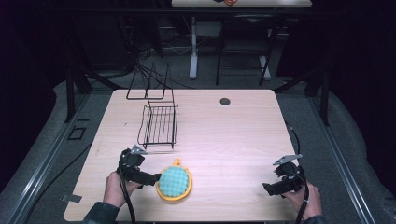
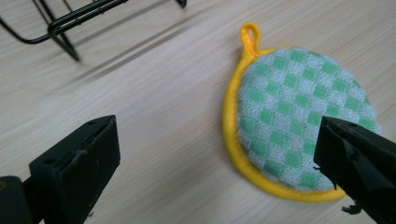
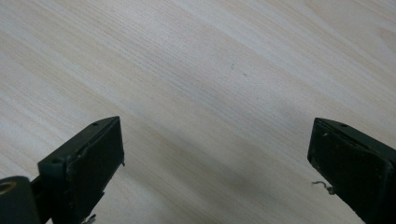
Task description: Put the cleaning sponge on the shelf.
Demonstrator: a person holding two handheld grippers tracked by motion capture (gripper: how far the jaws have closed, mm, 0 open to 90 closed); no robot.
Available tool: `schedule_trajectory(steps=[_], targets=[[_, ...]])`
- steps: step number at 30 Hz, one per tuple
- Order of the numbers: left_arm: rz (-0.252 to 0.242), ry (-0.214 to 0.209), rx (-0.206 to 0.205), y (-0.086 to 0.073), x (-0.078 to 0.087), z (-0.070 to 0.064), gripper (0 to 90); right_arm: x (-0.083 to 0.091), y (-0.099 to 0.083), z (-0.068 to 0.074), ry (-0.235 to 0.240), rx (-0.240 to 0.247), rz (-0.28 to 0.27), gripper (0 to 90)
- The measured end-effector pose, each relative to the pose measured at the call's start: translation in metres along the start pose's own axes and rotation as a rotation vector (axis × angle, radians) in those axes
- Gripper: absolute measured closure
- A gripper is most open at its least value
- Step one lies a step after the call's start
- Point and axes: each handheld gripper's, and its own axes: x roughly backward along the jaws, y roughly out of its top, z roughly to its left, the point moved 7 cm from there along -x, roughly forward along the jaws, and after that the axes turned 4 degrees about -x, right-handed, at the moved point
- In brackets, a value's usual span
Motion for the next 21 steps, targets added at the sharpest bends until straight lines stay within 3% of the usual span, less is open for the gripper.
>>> schedule_trajectory(steps=[4,7,11,15,17,21], targets=[[0.016,-0.019,-0.020,0.005,-0.008,-0.006,0.3,0.000,0.001,0.001,0.005,-0.001,-0.003,3.2],[0.022,-0.020,-0.016,0.004,-0.012,-0.006,0.0,-0.001,0.001,0.000,0.003,-0.002,-0.003,3.2],[0.029,-0.054,-0.004,0.003,-0.015,-0.010,2.5,0.000,0.001,0.001,0.005,0.001,0.001,3.3],[0.044,-0.093,-0.008,0.001,-0.020,-0.014,15.0,0.000,0.001,0.000,0.005,0.003,-0.001,3.4],[0.054,-0.099,-0.010,0.001,-0.022,-0.016,17.4,0.000,0.001,0.001,0.003,0.000,-0.006,3.4],[0.071,-0.109,-0.010,-0.001,-0.028,-0.019,31.4,-0.001,0.002,0.000,0.003,0.000,-0.012,3.4]])
